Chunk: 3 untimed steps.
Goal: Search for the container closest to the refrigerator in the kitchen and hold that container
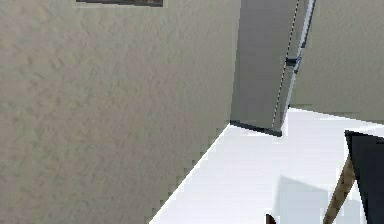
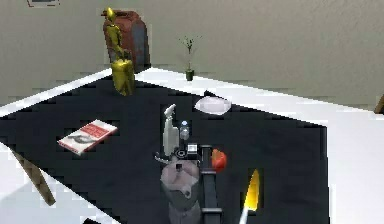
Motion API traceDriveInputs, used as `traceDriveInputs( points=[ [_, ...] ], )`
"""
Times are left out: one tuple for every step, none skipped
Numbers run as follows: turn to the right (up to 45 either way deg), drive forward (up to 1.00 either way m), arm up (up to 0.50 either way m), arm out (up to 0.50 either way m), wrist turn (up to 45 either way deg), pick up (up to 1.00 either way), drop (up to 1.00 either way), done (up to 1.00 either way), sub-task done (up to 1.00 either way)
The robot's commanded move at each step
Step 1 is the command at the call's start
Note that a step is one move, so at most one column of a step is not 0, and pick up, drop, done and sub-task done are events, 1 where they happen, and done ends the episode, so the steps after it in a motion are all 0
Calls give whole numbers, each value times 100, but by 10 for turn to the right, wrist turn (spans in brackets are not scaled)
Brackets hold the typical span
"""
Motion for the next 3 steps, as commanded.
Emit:
traceDriveInputs(
  points=[
    [0,0,0,0,0,100,0,0,0],
    [0,0,10,0,0,0,0,0,0],
    [0,0,0,0,0,0,0,100,0]
  ],
)
